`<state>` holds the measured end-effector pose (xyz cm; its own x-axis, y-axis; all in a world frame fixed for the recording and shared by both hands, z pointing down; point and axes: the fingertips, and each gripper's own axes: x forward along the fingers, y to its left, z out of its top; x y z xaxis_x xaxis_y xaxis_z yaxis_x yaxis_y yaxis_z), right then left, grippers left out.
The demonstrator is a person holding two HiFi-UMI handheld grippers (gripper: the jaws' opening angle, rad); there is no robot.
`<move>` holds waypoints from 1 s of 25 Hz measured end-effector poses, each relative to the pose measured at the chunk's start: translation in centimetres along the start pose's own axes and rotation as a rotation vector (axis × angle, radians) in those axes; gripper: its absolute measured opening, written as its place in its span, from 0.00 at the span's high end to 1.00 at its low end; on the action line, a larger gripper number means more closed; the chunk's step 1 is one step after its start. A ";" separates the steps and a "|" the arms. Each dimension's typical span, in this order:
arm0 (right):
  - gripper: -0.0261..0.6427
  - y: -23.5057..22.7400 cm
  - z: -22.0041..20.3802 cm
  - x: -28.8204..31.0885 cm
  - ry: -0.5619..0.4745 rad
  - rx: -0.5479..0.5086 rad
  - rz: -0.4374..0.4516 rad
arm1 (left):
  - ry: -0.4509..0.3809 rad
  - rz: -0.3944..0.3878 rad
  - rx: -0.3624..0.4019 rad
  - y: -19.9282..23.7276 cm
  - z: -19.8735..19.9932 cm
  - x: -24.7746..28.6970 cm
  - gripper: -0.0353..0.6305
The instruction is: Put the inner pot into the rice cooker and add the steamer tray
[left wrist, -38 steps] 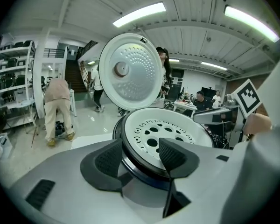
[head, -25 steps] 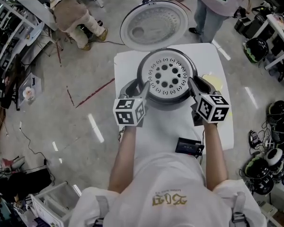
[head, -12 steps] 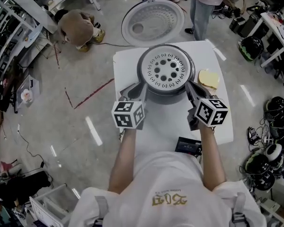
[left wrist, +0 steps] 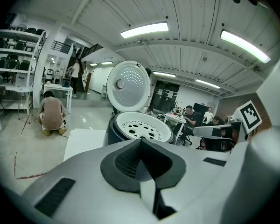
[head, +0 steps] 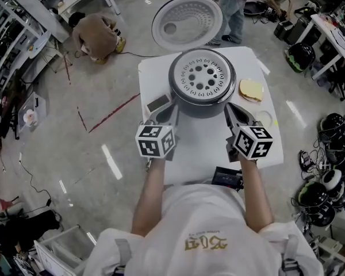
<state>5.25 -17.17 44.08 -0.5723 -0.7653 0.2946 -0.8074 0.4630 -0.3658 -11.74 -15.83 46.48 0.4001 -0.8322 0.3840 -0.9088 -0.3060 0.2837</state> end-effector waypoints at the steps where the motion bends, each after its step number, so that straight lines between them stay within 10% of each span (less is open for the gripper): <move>1: 0.94 0.3 -0.2 -0.2 0.002 -0.016 -0.005 | -0.003 0.000 0.007 -0.1 0.0 -0.3 0.92; 25: 0.94 1.3 -1.4 -1.8 0.009 -0.098 -0.053 | -0.022 -0.031 -0.014 -0.9 -0.5 -2.1 0.92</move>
<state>5.00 -14.59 44.34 -0.5290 -0.7864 0.3190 -0.8466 0.4635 -0.2615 -11.72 -13.56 45.80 0.4249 -0.8326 0.3552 -0.8942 -0.3251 0.3077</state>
